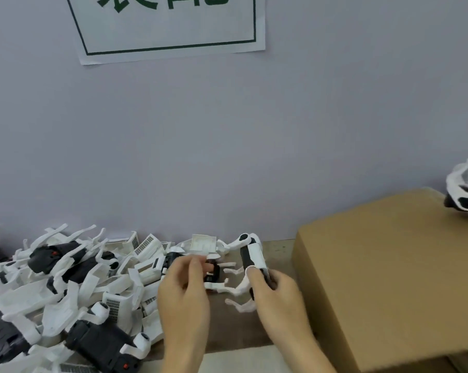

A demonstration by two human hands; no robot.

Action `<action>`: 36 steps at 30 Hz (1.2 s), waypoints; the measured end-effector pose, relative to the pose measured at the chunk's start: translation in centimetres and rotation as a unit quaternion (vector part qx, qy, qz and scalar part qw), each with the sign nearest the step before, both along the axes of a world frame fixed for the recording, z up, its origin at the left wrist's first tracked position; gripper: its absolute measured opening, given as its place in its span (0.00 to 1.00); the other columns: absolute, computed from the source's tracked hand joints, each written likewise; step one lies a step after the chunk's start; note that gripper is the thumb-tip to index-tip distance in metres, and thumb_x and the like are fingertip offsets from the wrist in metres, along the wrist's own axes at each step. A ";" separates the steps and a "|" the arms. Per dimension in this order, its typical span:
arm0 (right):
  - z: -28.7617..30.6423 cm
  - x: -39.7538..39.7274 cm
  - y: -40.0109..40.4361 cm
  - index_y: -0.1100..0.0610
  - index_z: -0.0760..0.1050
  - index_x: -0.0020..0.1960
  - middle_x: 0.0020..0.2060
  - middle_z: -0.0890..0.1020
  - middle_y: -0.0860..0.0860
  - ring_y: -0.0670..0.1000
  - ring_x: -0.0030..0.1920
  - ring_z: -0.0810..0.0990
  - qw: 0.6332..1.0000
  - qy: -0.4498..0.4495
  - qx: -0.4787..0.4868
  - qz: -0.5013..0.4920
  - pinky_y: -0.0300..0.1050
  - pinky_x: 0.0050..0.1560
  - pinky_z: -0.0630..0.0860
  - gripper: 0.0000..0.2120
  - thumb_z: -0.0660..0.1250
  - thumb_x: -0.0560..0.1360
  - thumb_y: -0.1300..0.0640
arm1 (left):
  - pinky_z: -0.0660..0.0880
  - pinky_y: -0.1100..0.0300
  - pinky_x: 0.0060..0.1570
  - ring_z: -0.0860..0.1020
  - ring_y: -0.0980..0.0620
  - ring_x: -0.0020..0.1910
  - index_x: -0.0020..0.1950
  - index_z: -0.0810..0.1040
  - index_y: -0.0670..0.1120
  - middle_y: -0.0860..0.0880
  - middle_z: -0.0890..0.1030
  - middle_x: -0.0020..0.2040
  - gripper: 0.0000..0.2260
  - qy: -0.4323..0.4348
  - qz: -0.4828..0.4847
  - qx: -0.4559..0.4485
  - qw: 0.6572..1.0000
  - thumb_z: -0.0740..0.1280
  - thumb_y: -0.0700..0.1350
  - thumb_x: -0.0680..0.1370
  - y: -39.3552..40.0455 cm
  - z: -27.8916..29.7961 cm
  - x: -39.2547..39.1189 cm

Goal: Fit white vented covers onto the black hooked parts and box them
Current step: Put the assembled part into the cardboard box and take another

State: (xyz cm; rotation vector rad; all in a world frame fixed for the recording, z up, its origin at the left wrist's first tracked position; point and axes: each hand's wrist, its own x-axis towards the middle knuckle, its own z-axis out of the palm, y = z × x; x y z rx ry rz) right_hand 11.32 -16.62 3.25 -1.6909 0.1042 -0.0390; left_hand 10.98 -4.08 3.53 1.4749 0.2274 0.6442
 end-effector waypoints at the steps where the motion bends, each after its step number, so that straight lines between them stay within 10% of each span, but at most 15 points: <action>1: 0.4 0.2 -0.5 0.57 0.74 0.35 0.30 0.78 0.49 0.49 0.32 0.76 0.998 0.020 0.052 -0.003 0.33 0.30 0.68 0.14 0.65 0.69 0.46 | 0.75 0.61 0.40 0.82 0.59 0.38 0.42 0.81 0.47 0.53 0.84 0.37 0.13 -0.018 0.029 0.027 0.999 0.62 0.37 0.82 0.1 -0.2 0.1; 7: 6.3 0.1 -4.1 0.54 0.74 0.39 0.35 0.83 0.57 0.52 0.32 0.81 0.939 -0.017 0.344 0.019 0.69 0.62 0.73 0.03 0.62 0.71 0.56 | 0.72 0.66 0.33 0.78 0.49 0.35 0.42 0.80 0.42 0.45 0.82 0.32 0.13 0.011 -0.038 0.054 0.998 0.60 0.32 0.82 -0.3 -2.2 0.6; 11: 13.4 0.7 -9.8 0.57 0.74 0.53 0.41 0.78 0.52 0.52 0.43 0.79 0.871 -0.186 0.454 -0.037 0.46 0.47 0.76 0.11 0.58 0.78 0.51 | 0.70 0.67 0.29 0.76 0.46 0.32 0.42 0.80 0.40 0.40 0.82 0.33 0.12 0.017 -0.068 0.049 0.996 0.61 0.31 0.81 -0.5 -2.8 1.1; 16: 19.0 1.6 -15.1 0.58 0.63 0.76 0.61 0.79 0.54 0.54 0.56 0.82 0.877 -0.216 0.394 -0.172 0.50 0.58 0.75 0.32 0.48 0.82 0.36 | 0.70 0.56 0.34 0.75 0.46 0.31 0.41 0.80 0.40 0.41 0.82 0.32 0.13 0.031 -0.072 0.041 0.996 0.61 0.31 0.81 -0.4 -2.9 1.1; 21: 13.6 1.7 -11.0 0.56 0.78 0.51 0.42 0.82 0.53 0.50 0.35 0.79 0.966 -0.126 0.188 -0.122 0.42 0.35 0.69 0.12 0.57 0.83 0.53 | 0.69 0.57 0.34 0.76 0.51 0.30 0.39 0.80 0.43 0.45 0.83 0.32 0.14 0.060 -0.078 0.091 0.991 0.62 0.32 0.80 -0.7 -3.2 1.0; 29: -0.4 -0.9 -0.6 0.57 0.83 0.42 0.25 0.79 0.53 0.46 0.22 0.73 0.993 -0.062 0.090 -0.048 0.36 0.27 0.70 0.17 0.60 0.80 0.71 | 0.68 0.67 0.34 0.73 0.57 0.30 0.38 0.78 0.50 0.50 0.81 0.33 0.15 0.058 -0.043 0.255 0.964 0.64 0.31 0.75 -0.7 -1.5 -0.4; 32: -2.5 -0.7 0.2 0.58 0.84 0.43 0.23 0.79 0.52 0.43 0.21 0.73 0.999 -0.013 0.036 -0.017 0.32 0.27 0.69 0.17 0.61 0.77 0.73 | 0.70 0.64 0.44 0.73 0.57 0.45 0.45 0.74 0.53 0.57 0.77 0.43 0.11 0.045 -0.015 0.394 0.918 0.63 0.36 0.75 -0.1 0.3 -0.6; 36: -2.1 -0.1 0.0 0.57 0.83 0.44 0.26 0.80 0.54 0.46 0.21 0.73 0.998 0.007 0.063 0.004 0.33 0.24 0.68 0.16 0.60 0.80 0.70 | 0.68 0.57 0.59 0.66 0.49 0.63 0.67 0.65 0.52 0.53 0.70 0.62 0.18 0.145 0.007 0.638 0.756 0.63 0.45 0.78 1.7 3.5 1.6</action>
